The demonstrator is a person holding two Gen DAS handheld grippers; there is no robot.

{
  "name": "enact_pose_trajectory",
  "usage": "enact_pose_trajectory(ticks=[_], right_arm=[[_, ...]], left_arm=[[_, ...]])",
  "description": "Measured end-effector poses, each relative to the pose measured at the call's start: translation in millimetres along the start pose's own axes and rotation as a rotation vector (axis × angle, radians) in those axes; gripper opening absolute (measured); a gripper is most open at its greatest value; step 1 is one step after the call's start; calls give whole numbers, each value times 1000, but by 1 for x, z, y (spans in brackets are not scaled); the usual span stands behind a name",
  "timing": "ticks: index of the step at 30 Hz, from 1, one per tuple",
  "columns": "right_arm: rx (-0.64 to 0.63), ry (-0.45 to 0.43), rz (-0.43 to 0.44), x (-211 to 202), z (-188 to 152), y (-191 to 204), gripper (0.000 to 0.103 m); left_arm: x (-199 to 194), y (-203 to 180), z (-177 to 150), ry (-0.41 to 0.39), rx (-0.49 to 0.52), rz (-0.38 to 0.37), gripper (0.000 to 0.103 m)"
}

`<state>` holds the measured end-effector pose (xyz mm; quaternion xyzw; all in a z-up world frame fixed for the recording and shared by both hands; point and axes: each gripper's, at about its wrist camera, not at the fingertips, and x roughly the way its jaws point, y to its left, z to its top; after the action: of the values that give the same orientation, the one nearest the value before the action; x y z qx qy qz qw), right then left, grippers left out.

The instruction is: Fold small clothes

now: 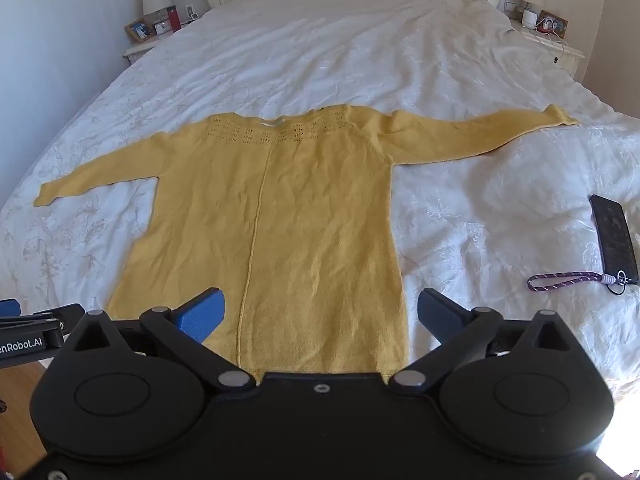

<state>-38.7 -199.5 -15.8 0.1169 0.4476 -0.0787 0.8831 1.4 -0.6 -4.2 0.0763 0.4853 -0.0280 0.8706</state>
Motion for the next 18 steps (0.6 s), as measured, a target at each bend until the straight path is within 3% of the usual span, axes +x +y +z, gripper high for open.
enact_pose_trajectory(ticks=[18], right_arm=[[-14, 12, 0, 3, 0, 9, 102]], left_arm=[[5, 12, -4, 17, -3, -5, 92]])
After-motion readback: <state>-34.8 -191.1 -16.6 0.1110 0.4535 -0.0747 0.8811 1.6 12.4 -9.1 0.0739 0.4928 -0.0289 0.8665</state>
